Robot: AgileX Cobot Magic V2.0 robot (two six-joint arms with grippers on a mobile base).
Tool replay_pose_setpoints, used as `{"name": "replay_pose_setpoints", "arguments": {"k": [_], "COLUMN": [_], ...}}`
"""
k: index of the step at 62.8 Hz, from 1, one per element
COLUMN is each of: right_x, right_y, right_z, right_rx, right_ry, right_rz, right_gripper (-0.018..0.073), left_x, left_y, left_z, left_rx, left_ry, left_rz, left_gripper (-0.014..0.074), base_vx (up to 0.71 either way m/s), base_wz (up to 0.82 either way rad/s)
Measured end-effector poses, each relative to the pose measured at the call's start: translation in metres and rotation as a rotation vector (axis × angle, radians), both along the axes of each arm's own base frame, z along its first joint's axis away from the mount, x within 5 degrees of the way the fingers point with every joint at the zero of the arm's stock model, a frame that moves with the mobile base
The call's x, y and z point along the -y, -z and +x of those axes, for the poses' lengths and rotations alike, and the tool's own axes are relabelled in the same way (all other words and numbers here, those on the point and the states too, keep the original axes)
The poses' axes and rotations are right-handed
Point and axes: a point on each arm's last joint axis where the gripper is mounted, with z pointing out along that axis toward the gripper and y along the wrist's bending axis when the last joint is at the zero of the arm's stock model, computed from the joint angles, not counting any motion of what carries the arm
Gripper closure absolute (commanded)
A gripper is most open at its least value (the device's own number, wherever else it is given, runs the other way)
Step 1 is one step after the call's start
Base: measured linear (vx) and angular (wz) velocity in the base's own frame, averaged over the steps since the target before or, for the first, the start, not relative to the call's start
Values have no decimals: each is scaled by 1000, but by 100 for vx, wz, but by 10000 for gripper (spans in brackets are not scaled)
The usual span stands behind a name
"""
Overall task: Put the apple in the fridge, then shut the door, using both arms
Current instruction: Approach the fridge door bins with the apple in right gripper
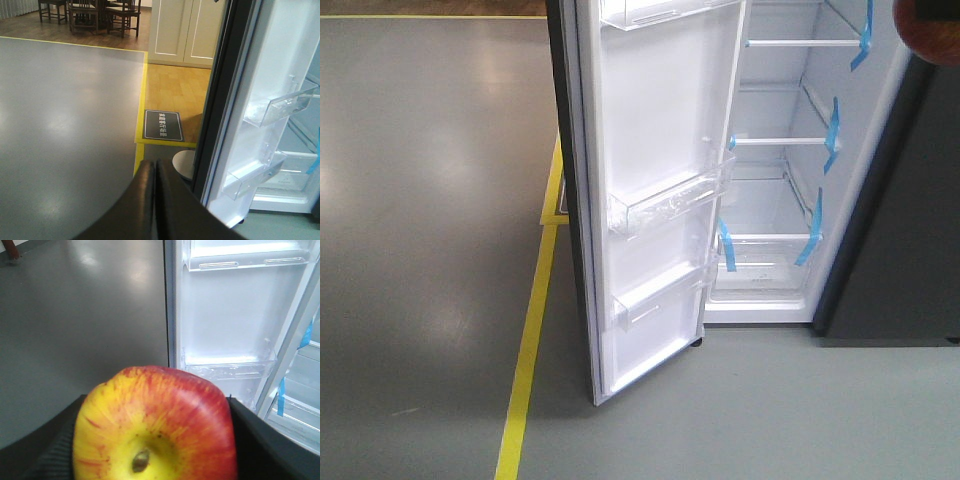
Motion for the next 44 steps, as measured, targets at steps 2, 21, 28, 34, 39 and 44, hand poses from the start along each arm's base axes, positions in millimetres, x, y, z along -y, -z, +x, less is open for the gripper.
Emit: {"name": "replay_pose_setpoints", "arguments": {"k": [2, 21, 28, 34, 39, 44], "right_x": [0, 0, 0, 0, 0, 0], "right_y": [0, 0, 0, 0, 0, 0], "right_z": [0, 0, 0, 0, 0, 0], "right_rx": [0, 0, 0, 0, 0, 0], "right_ry": [0, 0, 0, 0, 0, 0], "right_rz": [0, 0, 0, 0, 0, 0], "right_gripper": [566, 566, 566, 566, 566, 566], "left_x": [0, 0, 0, 0, 0, 0], "left_y": [0, 0, 0, 0, 0, 0], "left_z": [0, 0, 0, 0, 0, 0], "left_rx": [0, 0, 0, 0, 0, 0], "left_ry": [0, 0, 0, 0, 0, 0], "left_rz": [0, 0, 0, 0, 0, 0], "left_gripper": [603, 603, 603, 603, 603, 603], "base_vx": [18, 17, 15, 15, 14, 14], "base_wz": [0, -3, -4, -4, -3, -2]}}
